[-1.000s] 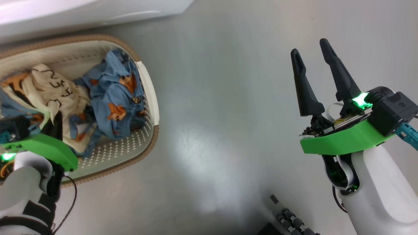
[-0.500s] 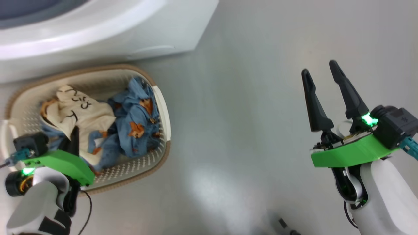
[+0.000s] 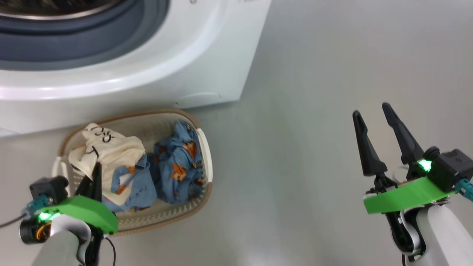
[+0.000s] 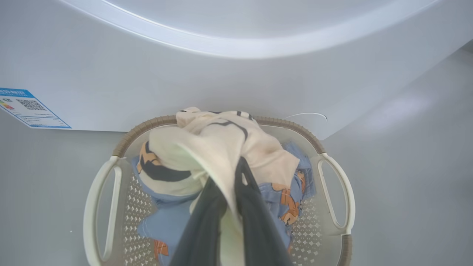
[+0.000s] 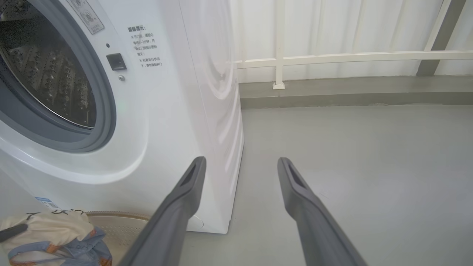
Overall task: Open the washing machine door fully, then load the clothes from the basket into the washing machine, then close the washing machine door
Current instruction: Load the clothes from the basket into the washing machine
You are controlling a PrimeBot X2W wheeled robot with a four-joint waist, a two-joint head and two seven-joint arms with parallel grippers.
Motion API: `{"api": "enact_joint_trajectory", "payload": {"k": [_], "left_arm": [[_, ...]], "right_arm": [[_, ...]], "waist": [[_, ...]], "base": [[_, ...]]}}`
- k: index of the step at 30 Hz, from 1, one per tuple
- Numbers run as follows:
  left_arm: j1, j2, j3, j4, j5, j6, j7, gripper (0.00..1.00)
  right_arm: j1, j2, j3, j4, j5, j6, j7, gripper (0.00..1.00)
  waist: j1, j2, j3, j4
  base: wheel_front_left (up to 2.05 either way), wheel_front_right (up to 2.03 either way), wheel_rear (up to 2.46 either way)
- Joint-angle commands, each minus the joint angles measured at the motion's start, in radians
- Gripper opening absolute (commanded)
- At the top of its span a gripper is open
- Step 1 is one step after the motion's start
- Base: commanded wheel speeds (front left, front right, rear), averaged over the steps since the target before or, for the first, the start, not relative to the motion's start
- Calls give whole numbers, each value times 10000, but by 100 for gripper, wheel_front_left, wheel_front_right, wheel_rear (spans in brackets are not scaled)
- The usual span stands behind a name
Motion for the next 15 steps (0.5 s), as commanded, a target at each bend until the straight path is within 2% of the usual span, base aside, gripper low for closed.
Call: {"api": "enact_joint_trajectory", "payload": {"k": [1,15], "left_arm": [[396,242,453,-435,249,73,-108,0],[2433,-389,1950,-3143,1767,155,-108,0]], "right_arm": [[361,-188,66,-160,-71,54,-80,100],[1624,-547,-106,56,9,54,-80,100]], "waist": [[2,0,-798,370],[2,0,-2604,600]], "base": [[0,0,0],[0,0,0]]}}
